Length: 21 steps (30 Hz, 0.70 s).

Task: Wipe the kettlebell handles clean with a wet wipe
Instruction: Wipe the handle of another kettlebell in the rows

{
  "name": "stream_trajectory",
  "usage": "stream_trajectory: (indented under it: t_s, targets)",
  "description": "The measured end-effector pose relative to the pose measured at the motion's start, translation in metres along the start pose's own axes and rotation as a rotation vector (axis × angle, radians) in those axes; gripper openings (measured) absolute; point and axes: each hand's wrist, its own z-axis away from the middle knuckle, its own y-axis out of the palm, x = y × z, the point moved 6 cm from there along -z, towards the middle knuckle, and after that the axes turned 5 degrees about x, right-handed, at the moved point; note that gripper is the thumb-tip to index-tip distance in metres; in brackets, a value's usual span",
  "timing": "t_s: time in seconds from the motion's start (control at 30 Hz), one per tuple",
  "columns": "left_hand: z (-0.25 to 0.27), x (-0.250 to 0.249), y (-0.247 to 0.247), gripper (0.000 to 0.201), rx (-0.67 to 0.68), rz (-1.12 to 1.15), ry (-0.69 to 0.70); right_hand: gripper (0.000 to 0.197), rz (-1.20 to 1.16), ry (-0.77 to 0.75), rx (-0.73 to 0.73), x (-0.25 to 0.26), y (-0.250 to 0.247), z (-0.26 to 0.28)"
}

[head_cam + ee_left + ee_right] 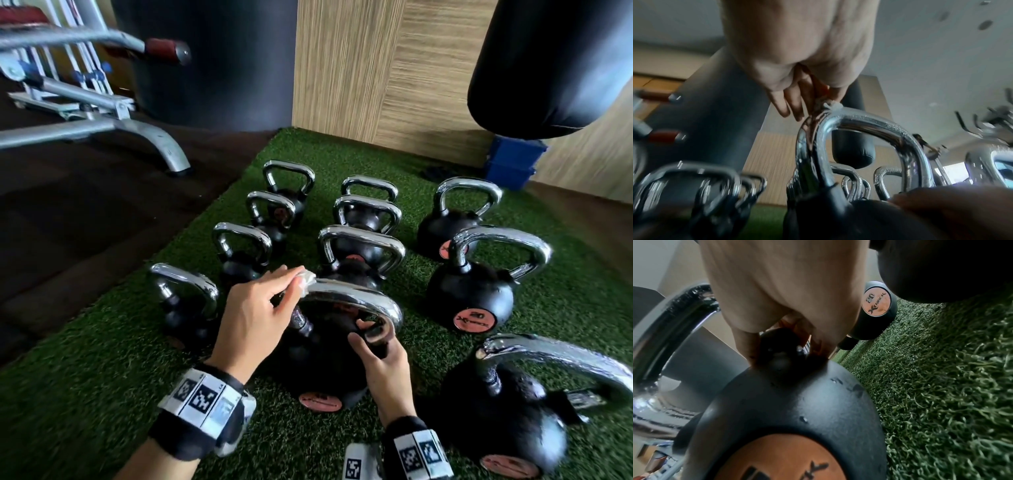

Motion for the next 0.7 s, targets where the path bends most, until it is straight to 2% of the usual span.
stream_trajectory:
  t_s: [0.07,0.13,0.3,0.37,0.5,0.6,0.7]
  targets:
    - [0.009,0.016,-0.003,0.022,-0.066,0.096,-0.105,0.033,-0.005,0.005,0.006,0.0,0.001,0.001]
    - [0.015,0.028,-0.002,0.018,-0.071,0.201,-0.187,0.029,-0.007,0.008,0.001,0.0,0.001,0.0]
    - [0.023,0.041,0.008,0.019,-0.136,0.359,-0.202,0.033,-0.011,0.0,0.006,0.002,0.001,0.0]
    - [0.032,0.054,0.015,0.021,-0.156,0.445,-0.26,0.034,-0.012,0.005,0.01,0.003,0.001,0.0]
    - [0.059,0.084,0.04,0.015,-0.065,0.56,-0.464,0.039,0.031,-0.003,0.016,0.005,-0.003,-0.002]
    - [0.075,0.091,0.052,0.016,-0.058,0.605,-0.465,0.035,0.059,-0.002,0.027,0.005,-0.004,-0.003]
    - [0.078,0.092,0.056,0.029,-0.093,0.635,-0.439,0.028,0.121,0.0,0.036,0.008,-0.009,-0.004]
